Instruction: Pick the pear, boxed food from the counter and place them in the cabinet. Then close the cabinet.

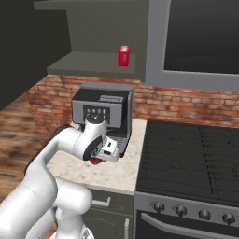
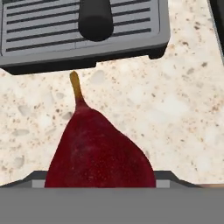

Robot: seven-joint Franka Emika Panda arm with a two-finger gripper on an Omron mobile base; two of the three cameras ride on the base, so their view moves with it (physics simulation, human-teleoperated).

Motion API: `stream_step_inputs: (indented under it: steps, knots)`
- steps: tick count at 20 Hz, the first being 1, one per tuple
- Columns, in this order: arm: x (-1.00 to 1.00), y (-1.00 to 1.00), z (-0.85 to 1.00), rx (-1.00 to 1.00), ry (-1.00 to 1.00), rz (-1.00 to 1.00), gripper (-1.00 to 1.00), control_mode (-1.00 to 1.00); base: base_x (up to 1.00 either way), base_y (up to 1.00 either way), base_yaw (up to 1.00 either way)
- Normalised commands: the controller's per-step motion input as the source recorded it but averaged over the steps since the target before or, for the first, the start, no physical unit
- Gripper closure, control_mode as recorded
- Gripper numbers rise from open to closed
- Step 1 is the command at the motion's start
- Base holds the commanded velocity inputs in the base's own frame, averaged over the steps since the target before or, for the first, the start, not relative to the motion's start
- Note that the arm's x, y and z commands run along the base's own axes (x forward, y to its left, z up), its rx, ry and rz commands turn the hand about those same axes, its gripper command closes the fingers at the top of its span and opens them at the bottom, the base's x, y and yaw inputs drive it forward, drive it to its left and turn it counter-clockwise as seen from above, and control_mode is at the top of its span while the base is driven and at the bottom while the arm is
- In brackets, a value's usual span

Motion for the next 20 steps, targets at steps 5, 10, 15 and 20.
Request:
stream_step_inputs:
  steps: [5,10,15,20]
  knots:
    - [-0.25,0.00,1.00,-0.14,-0.22,-0.05,1.00,-1.00,0.00,0.00,0.00]
    - [-0.01,0.00,1.00,-0.11,-0.33,0.00,1.00,-1.00,0.00,0.00,0.00]
    - [0.00,0.00,1.00,-0.05,-0.29,0.00,1.00,-1.00,0.00,0.00,0.00]
    - [0.15,0.04,0.98,-0.01,-0.28,0.00,1.00,-1.00,0.00,0.00,0.00]
